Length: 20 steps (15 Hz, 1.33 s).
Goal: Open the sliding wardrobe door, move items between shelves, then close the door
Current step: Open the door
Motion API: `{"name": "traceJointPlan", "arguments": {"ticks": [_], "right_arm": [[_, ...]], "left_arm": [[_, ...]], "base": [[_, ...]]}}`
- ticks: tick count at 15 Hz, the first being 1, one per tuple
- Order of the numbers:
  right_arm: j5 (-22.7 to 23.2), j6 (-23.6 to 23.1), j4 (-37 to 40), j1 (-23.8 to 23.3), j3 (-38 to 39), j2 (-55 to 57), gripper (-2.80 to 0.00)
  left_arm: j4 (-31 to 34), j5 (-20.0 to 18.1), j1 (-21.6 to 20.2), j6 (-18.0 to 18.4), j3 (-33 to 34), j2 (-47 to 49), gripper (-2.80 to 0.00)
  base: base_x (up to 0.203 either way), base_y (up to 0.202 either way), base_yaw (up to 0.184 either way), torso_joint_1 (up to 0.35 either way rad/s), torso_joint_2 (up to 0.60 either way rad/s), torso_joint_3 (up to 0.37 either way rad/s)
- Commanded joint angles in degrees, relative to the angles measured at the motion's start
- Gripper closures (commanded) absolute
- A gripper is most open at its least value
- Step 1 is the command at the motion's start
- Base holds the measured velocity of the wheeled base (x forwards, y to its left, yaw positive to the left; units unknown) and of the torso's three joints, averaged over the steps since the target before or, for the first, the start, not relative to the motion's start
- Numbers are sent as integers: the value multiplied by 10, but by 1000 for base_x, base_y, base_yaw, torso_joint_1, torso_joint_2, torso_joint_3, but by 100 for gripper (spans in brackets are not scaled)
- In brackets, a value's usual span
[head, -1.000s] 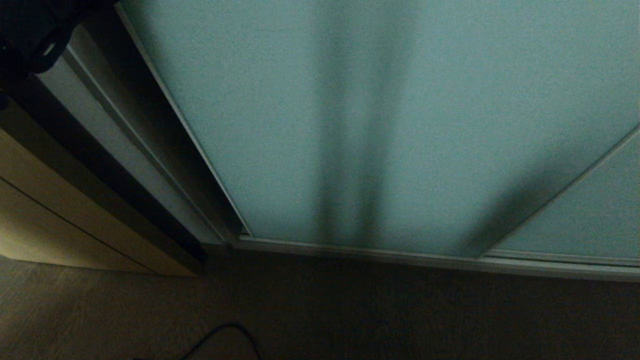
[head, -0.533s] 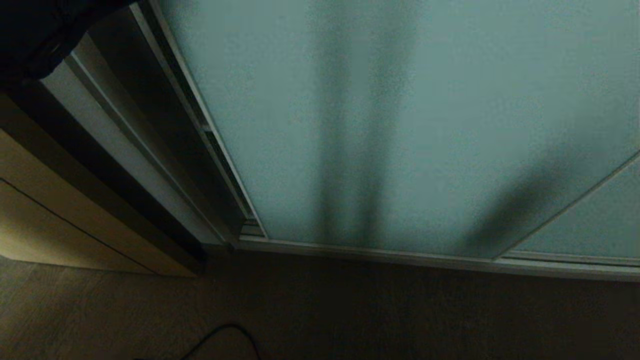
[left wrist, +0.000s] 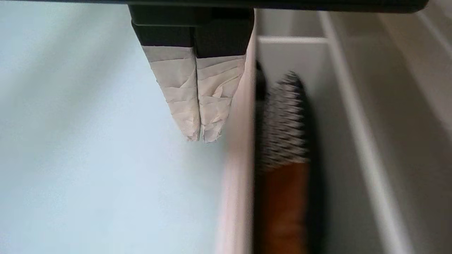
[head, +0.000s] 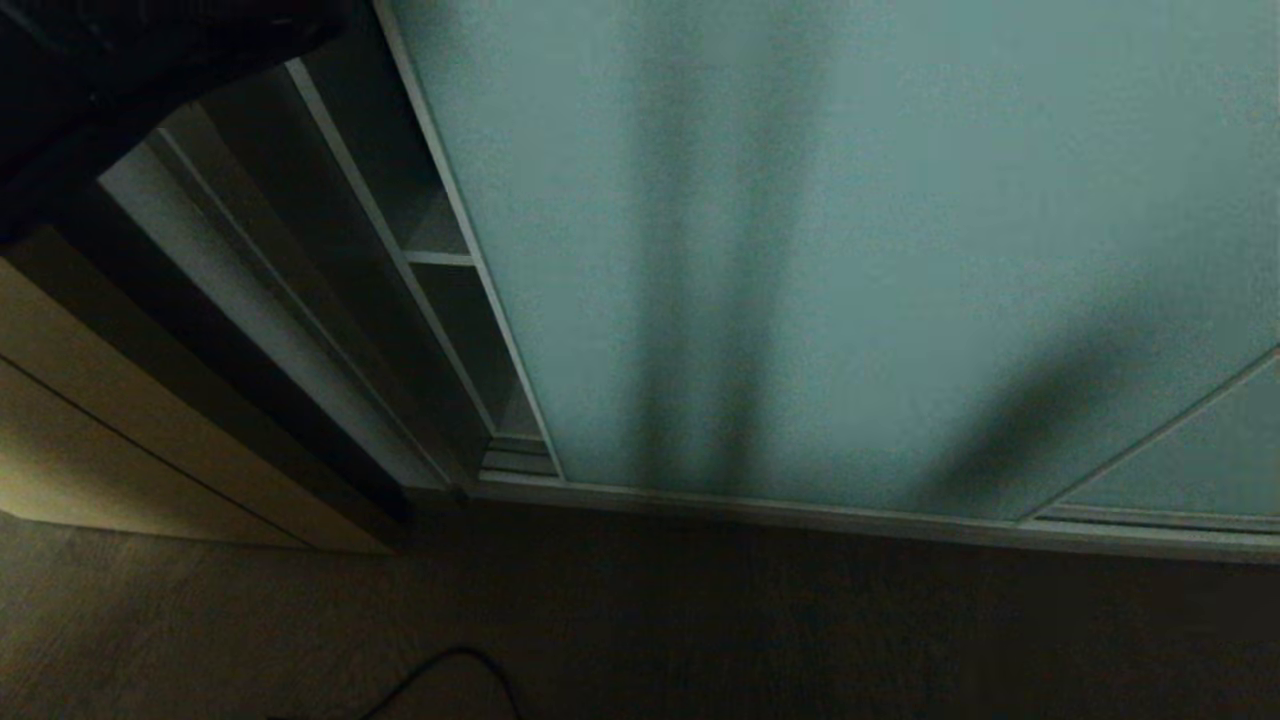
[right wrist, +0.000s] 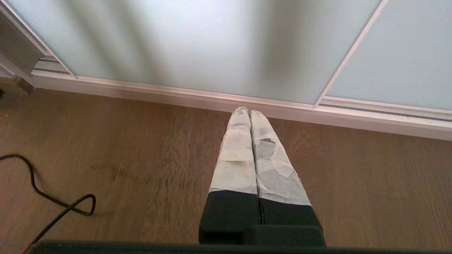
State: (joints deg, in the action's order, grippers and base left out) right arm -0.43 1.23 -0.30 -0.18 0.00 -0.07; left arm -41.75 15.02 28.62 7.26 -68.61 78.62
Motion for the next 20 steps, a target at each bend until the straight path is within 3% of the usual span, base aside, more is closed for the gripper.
{"name": "traceJointPlan", "arguments": {"ticks": [1, 7, 9, 11, 15, 20], "right_arm": [[0, 0, 0, 0, 0, 0, 0], [0, 0, 0, 0, 0, 0, 0], [0, 0, 0, 0, 0, 0, 0], [0, 0, 0, 0, 0, 0, 0], [0, 0, 0, 0, 0, 0, 0], [0, 0, 0, 0, 0, 0, 0]], "left_arm": [[-3, 1, 41, 14, 34, -50, 0], [11, -26, 56, 24, 60, -147, 0], [25, -21, 54, 21, 52, -158, 0], [48, 7, 43, 12, 29, -152, 0], [44, 44, -16, -4, -30, -66, 0], [18, 50, -28, -9, -114, 67, 0]], "base": [[0, 0, 0, 0, 0, 0], [0, 0, 0, 0, 0, 0], [0, 0, 0, 0, 0, 0], [0, 0, 0, 0, 0, 0], [0, 0, 0, 0, 0, 0], [0, 0, 0, 0, 0, 0]]}}
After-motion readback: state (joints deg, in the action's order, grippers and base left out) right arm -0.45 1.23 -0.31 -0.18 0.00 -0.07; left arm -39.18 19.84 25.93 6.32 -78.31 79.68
